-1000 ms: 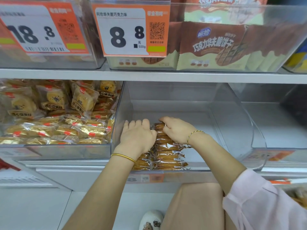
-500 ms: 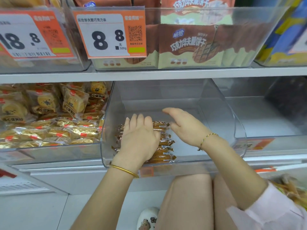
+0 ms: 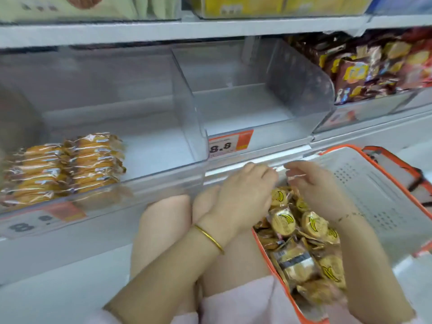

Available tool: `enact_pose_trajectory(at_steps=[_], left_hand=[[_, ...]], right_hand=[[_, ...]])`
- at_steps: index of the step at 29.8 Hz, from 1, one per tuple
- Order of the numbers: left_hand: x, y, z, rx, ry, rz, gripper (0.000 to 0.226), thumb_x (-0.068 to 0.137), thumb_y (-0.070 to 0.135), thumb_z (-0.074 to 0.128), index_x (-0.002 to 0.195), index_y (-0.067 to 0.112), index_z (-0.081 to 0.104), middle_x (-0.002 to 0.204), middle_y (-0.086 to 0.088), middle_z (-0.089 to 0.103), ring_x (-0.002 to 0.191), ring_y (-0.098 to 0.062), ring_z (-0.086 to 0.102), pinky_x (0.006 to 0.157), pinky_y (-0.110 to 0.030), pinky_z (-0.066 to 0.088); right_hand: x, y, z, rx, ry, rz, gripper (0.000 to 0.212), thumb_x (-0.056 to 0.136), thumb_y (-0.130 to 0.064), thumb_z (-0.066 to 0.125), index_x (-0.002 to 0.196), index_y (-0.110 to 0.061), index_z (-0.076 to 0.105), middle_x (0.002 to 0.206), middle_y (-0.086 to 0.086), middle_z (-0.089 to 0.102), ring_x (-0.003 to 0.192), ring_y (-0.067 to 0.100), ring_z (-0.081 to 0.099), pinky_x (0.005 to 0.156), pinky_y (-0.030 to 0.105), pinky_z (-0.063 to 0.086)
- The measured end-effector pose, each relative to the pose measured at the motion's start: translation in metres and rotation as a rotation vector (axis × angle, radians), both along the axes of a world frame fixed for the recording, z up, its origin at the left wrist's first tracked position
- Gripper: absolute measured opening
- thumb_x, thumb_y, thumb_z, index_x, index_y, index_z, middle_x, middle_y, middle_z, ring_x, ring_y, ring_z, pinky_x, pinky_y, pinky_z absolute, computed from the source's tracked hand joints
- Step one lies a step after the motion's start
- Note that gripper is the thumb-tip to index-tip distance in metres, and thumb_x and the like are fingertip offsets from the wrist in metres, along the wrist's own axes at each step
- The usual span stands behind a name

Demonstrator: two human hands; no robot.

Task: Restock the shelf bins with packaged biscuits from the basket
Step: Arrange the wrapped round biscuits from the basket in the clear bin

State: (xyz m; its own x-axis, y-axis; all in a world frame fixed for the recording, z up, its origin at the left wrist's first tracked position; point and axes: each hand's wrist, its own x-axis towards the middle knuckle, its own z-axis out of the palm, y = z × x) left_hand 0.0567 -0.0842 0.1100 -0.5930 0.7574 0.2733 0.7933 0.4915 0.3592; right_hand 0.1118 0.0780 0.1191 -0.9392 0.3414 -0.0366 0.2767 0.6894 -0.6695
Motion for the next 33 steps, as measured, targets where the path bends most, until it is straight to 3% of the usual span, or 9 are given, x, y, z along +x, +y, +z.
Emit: enact_pose_trajectory(at_steps=[4, 9, 12, 14, 19, 23, 28, 31, 33], left_hand=[[-0.001, 0.044, -0.049, -0.151, -0.182, -0.072, 0.035, 0.081, 0.007, 0.035, 0.108, 0.007, 0.058, 0.113, -0.011, 0.057, 0.109, -0.031, 0.050, 0.085, -0.045, 0.046], [-0.011, 0.073, -0.079, -0.400, -0.427, -0.048, 0.041, 0.082, -0.006, 0.046, 0.122, 0.006, 0.048, 0.119, -0.015, 0.051, 0.112, -0.031, 0.049, 0.088, -0.035, 0.041], [-0.017, 0.082, -0.093, -0.650, -0.380, -0.122, 0.033, 0.084, -0.004, 0.048, 0.114, 0.002, 0.060, 0.115, -0.018, 0.057, 0.111, -0.036, 0.053, 0.092, -0.041, 0.046], [-0.017, 0.084, -0.100, -0.828, -0.355, -0.198, 0.036, 0.088, 0.001, 0.046, 0.118, 0.010, 0.063, 0.121, -0.015, 0.057, 0.116, -0.035, 0.049, 0.095, -0.040, 0.044], [-0.011, 0.084, -0.109, -1.064, -0.201, -0.292, 0.042, 0.093, 0.009, 0.040, 0.133, 0.020, 0.050, 0.138, -0.006, 0.043, 0.123, -0.030, 0.043, 0.085, -0.036, 0.038], [-0.013, 0.081, -0.112, -0.922, -0.234, -0.205, 0.033, 0.088, 0.004, 0.046, 0.117, 0.012, 0.059, 0.122, -0.009, 0.056, 0.110, -0.030, 0.054, 0.082, -0.038, 0.046], [-0.017, 0.076, -0.091, -0.424, -0.402, 0.075, 0.030, 0.081, 0.001, 0.049, 0.107, 0.010, 0.060, 0.112, -0.007, 0.056, 0.106, -0.026, 0.054, 0.089, -0.036, 0.048], [-0.018, 0.066, -0.069, -0.092, -0.512, 0.149, 0.032, 0.081, 0.008, 0.055, 0.112, 0.016, 0.054, 0.112, 0.001, 0.049, 0.102, -0.016, 0.050, 0.085, -0.028, 0.044], [-0.019, 0.055, -0.054, 0.048, -0.517, 0.133, 0.034, 0.083, 0.009, 0.056, 0.115, 0.018, 0.049, 0.113, 0.003, 0.045, 0.102, -0.012, 0.047, 0.083, -0.025, 0.042]], right_hand=[[0.014, 0.044, -0.049, 0.130, -0.218, -0.094, 0.036, 0.090, 0.000, 0.046, 0.122, -0.010, 0.059, 0.116, 0.014, 0.064, 0.106, 0.030, 0.059, 0.093, 0.037, 0.046], [0.010, 0.050, -0.101, 0.134, -0.437, -0.078, 0.039, 0.086, -0.003, 0.051, 0.124, -0.012, 0.053, 0.118, 0.011, 0.060, 0.110, 0.030, 0.056, 0.087, 0.034, 0.047], [0.011, 0.041, -0.124, 0.188, -0.560, -0.047, 0.039, 0.085, -0.010, 0.056, 0.123, -0.012, 0.044, 0.117, 0.011, 0.055, 0.104, 0.030, 0.056, 0.081, 0.039, 0.050], [0.011, 0.038, -0.133, 0.226, -0.566, -0.066, 0.040, 0.085, -0.010, 0.056, 0.122, -0.014, 0.041, 0.116, 0.011, 0.053, 0.102, 0.030, 0.055, 0.077, 0.040, 0.051], [0.010, 0.044, -0.137, 0.200, -0.564, -0.060, 0.055, 0.084, -0.012, 0.062, 0.134, -0.020, 0.041, 0.127, 0.010, 0.049, 0.113, 0.029, 0.051, 0.089, 0.040, 0.050], [0.015, 0.055, -0.123, 0.117, -0.471, -0.138, 0.041, 0.082, -0.019, 0.066, 0.121, -0.018, 0.052, 0.122, 0.008, 0.050, 0.102, 0.026, 0.055, 0.080, 0.033, 0.047], [0.026, 0.060, -0.097, -0.100, -0.174, -0.352, 0.028, 0.085, -0.020, 0.065, 0.109, -0.010, 0.055, 0.103, 0.001, 0.054, 0.089, 0.016, 0.050, 0.071, 0.025, 0.037], [0.025, 0.055, -0.073, -0.252, -0.013, -0.443, 0.030, 0.086, -0.017, 0.063, 0.112, -0.009, 0.050, 0.103, -0.001, 0.051, 0.092, 0.018, 0.051, 0.075, 0.030, 0.039], [0.024, 0.049, -0.059, -0.358, 0.076, -0.452, 0.029, 0.085, -0.014, 0.063, 0.110, -0.017, 0.049, 0.109, -0.001, 0.053, 0.089, 0.022, 0.059, 0.075, 0.038, 0.050]])
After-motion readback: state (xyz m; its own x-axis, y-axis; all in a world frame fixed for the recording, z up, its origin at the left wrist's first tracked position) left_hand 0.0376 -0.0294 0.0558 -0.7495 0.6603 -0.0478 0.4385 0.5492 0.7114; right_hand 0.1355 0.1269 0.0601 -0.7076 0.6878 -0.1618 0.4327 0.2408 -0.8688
